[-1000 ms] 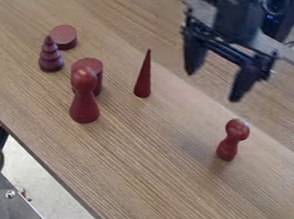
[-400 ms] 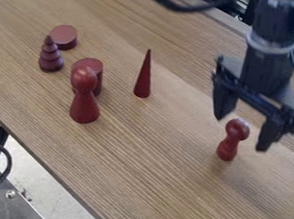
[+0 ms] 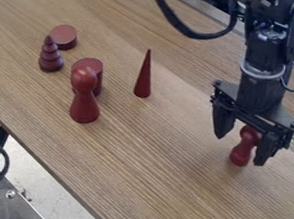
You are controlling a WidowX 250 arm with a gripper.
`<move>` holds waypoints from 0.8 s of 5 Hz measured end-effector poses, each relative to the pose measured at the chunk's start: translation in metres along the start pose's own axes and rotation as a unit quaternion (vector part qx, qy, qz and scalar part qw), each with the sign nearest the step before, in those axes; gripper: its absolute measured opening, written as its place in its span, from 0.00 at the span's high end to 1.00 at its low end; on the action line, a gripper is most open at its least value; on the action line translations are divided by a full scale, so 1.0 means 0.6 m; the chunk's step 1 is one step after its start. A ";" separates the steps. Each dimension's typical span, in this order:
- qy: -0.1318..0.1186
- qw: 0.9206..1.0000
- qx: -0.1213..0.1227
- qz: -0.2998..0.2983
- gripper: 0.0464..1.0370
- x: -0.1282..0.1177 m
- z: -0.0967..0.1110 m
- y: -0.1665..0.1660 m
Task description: Move the red thing to the center of the table
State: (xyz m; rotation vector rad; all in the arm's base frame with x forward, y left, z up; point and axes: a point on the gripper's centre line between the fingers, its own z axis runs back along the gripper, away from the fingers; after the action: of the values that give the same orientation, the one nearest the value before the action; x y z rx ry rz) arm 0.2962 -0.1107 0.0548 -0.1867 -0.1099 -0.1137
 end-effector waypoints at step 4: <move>-0.029 0.996 0.038 0.081 0.37 0.016 -0.007 0.021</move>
State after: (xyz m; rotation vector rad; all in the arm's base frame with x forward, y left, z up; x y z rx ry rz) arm 0.3079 -0.1004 0.0497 -0.1215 -0.1565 0.0566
